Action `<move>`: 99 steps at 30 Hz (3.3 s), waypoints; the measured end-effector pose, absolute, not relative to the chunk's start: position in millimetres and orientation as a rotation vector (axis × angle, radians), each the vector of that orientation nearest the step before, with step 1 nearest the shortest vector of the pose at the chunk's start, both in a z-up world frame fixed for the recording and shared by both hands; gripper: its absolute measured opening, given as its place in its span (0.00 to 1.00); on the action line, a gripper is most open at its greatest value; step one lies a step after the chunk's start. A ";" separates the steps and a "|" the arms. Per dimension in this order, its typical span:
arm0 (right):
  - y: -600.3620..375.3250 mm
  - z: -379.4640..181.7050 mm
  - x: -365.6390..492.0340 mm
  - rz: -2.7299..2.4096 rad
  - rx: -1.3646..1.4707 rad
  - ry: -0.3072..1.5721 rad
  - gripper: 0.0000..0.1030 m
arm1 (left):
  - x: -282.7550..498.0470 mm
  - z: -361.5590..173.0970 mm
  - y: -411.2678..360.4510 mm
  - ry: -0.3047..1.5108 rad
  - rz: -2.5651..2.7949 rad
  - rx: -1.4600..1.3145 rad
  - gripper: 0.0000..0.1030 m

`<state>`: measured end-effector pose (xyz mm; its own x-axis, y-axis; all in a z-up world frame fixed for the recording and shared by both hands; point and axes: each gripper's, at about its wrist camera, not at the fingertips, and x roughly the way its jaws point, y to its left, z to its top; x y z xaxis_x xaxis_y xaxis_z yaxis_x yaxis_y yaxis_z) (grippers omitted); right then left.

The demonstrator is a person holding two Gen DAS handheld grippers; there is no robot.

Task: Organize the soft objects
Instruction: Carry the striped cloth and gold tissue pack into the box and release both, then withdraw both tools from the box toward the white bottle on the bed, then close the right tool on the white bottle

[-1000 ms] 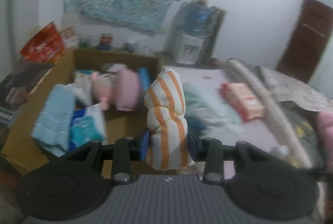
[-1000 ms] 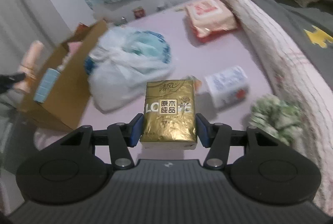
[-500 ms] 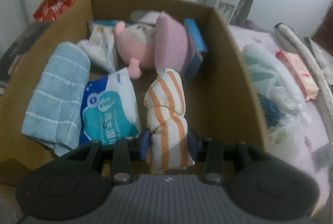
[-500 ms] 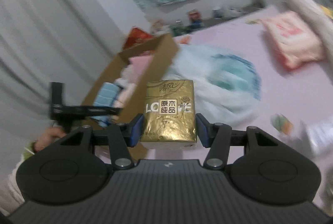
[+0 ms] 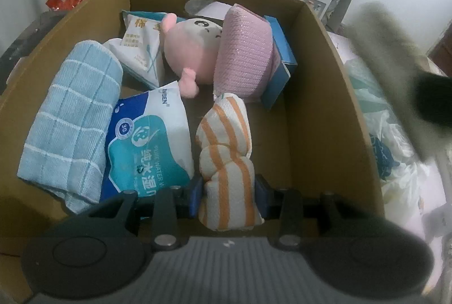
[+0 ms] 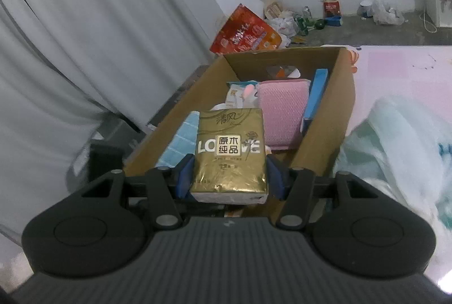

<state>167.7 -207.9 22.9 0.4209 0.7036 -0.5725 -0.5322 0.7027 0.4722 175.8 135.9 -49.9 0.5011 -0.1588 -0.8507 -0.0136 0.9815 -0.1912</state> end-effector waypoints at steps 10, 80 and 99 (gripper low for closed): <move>-218.7 12.1 170.1 0.733 0.227 0.814 0.67 | 179.0 -51.7 136.8 1.064 -0.072 -0.190 0.39; -543.0 -79.9 -99.9 0.216 0.679 0.665 0.84 | -9.7 42.2 -118.0 0.648 -0.635 0.153 0.97; -584.3 -76.6 21.6 0.142 0.588 0.690 0.51 | 67.6 -62.2 -251.3 0.859 -0.760 0.306 0.48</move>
